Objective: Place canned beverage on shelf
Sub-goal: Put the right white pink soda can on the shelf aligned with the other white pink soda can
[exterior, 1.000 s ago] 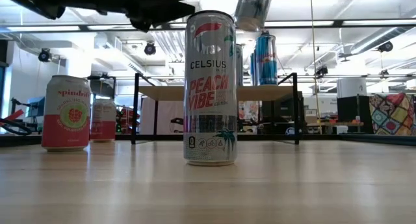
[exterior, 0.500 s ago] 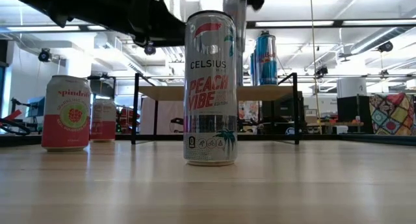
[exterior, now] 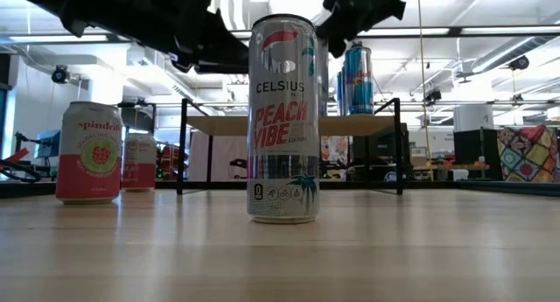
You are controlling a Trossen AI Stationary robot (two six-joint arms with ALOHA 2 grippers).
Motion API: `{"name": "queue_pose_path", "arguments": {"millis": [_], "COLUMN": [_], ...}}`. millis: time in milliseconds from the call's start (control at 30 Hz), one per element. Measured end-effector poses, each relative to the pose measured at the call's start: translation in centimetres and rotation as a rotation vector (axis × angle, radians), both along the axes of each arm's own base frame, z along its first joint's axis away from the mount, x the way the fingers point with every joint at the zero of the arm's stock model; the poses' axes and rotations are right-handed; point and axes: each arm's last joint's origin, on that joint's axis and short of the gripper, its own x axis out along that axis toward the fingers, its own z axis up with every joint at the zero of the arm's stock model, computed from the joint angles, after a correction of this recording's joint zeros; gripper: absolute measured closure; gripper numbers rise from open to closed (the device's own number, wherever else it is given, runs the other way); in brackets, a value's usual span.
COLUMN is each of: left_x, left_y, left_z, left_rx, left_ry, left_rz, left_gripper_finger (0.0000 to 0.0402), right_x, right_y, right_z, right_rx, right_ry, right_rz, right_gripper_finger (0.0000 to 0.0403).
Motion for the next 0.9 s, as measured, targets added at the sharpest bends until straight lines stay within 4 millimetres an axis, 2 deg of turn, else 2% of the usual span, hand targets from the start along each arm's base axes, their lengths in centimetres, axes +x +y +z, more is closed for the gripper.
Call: {"name": "queue_pose_path", "arguments": {"millis": [133,900], "left_x": [0.0,-0.2], "left_y": [0.0,-0.2], "left_z": [0.1,0.1], "left_rx": [-0.001,0.035], "left_ry": [-0.002,0.019], "left_rz": [0.000,-0.017], "left_gripper_finger": [0.0118,0.0118], "right_x": [0.3,0.1], "right_y": [-0.6,-2.8], "right_z": [-1.0,-2.4], "right_rx": [0.013,-0.019], "right_ry": [0.032,0.048], "right_rz": [-0.005,-0.030], "right_gripper_finger": [0.0156,0.0151]}}
